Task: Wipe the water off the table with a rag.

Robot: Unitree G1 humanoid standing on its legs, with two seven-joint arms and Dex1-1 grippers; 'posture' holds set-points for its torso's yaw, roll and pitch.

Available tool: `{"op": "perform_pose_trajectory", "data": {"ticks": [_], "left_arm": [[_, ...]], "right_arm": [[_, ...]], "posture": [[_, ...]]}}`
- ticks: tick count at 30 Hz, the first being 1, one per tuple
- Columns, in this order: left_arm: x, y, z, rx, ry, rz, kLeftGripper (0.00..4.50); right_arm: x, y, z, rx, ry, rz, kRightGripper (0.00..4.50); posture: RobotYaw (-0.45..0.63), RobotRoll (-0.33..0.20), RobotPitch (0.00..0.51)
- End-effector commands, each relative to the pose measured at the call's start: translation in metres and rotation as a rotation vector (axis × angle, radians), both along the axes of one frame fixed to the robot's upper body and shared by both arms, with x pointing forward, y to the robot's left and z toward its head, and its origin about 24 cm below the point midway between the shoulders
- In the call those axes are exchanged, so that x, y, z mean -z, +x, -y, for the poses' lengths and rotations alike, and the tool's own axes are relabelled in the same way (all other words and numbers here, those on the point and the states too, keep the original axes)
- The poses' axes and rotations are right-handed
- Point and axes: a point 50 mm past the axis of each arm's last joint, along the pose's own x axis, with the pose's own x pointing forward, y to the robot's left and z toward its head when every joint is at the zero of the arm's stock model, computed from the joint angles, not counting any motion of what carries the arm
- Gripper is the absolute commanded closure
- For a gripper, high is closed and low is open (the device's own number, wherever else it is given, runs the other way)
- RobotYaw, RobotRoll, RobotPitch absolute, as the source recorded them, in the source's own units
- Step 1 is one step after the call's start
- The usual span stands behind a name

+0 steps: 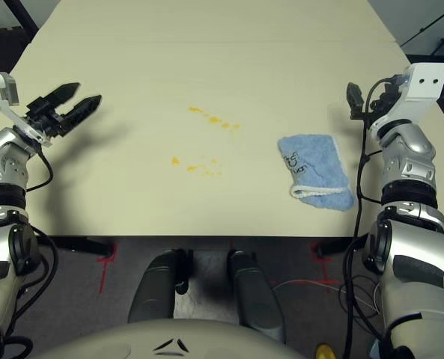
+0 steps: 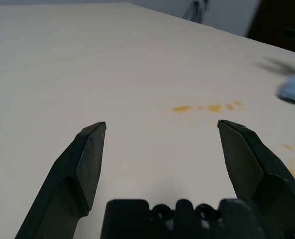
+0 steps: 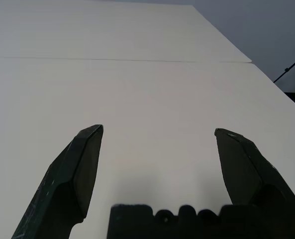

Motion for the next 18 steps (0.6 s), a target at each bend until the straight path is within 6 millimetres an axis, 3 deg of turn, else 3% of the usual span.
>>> {"op": "perform_pose_trajectory", "data": {"ticks": [1,9,13,18], "left_arm": [[0.000,-0.013,0.012,0.146,0.096,-0.022,0.00],[0.001,-0.021,0.026,0.247,0.159,-0.014,0.00],[0.003,-0.022,0.028,0.265,0.168,-0.020,0.00],[0.009,-0.022,0.027,0.262,0.169,-0.027,0.00]], "right_arm": [[0.003,-0.002,0.005,0.016,-0.004,-0.019,0.03],[-0.004,-0.006,0.012,-0.087,0.012,-0.133,0.03],[-0.017,-0.021,0.028,-0.160,0.024,-0.274,0.03],[-0.026,-0.047,0.021,-0.388,0.043,-0.456,0.03]], "posture": [[0.10,0.000,0.189],[0.11,0.000,0.191],[0.10,0.000,0.195],[0.09,0.000,0.200]]}}
